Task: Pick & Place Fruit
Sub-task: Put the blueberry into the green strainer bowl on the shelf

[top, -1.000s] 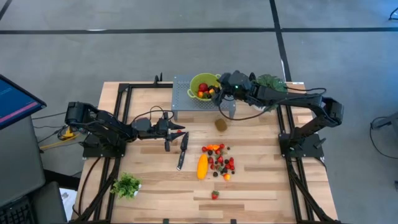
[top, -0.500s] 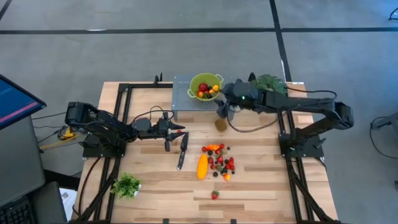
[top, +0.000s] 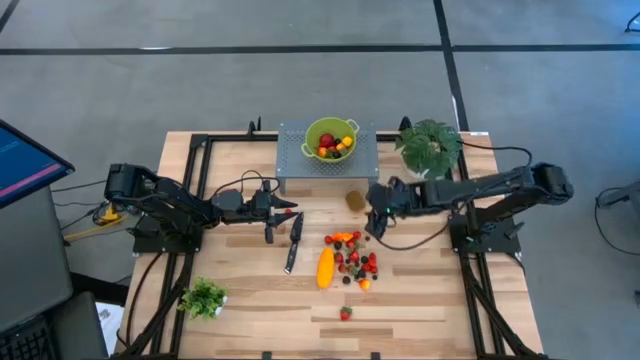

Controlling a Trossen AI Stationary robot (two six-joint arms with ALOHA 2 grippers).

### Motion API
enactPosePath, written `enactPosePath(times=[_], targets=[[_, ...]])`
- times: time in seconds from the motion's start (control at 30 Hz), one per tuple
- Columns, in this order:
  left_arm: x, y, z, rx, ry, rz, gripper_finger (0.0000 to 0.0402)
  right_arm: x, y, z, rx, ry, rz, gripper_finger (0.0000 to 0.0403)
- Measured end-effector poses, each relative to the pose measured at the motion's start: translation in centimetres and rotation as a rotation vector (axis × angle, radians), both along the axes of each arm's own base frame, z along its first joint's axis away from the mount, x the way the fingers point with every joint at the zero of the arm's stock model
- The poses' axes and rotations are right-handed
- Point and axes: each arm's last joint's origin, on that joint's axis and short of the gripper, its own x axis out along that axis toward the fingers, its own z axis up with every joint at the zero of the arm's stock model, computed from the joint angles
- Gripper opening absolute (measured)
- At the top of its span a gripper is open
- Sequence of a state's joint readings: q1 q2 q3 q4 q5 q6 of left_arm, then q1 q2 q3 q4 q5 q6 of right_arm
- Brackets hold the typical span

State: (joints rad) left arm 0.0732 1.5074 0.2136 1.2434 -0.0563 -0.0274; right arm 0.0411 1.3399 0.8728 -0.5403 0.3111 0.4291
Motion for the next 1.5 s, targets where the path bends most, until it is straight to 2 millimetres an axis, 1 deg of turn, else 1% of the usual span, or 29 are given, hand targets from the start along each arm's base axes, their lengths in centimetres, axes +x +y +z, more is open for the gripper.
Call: enactPosePath(times=[0.13,0.27,0.5,0.57,0.63,0.73,0.93,1.07,1.23,1.5], targets=[[0.0,0.0,0.0,0.0,0.0,0.001,0.0106,-0.5,2.0,-1.7,0.067,-0.02,-0.032,0.0207],[0.0,0.0,0.0,0.0,0.0,0.004,0.0106,-0.8,3.5,-2.9,0.112,-0.08,-0.029,0.0206],[0.0,0.0,0.0,0.0,0.0,0.004,0.0106,-1.5,4.9,-4.6,0.122,-0.127,0.003,0.0189],[0.0,0.0,0.0,0.0,0.0,0.004,0.0106,-1.3,5.3,-5.0,0.124,-0.14,0.017,0.0183],[0.0,0.0,0.0,0.0,0.0,0.004,0.0106,-1.4,5.7,-5.7,0.115,-0.108,0.033,0.0178],[0.0,0.0,0.0,0.0,0.0,0.004,0.0106,-0.8,6.2,-6.8,0.102,-0.091,0.059,0.0174],[0.0,0.0,0.0,0.0,-0.001,0.003,0.0106,-0.1,6.4,-9.5,0.068,-0.004,0.07,0.0177],[0.0,0.0,0.0,0.0,-0.001,0.003,0.0106,0.1,6.2,-10.4,0.032,0.018,0.053,0.0178],[0.0,0.0,0.0,0.0,-0.001,-0.001,0.0106,0.2,6.0,-11.1,-0.012,0.039,0.033,0.0172],[0.0,0.0,0.0,0.0,-0.003,0.0,0.0106,0.3,5.8,-11.0,-0.012,0.036,0.021,0.0165]])
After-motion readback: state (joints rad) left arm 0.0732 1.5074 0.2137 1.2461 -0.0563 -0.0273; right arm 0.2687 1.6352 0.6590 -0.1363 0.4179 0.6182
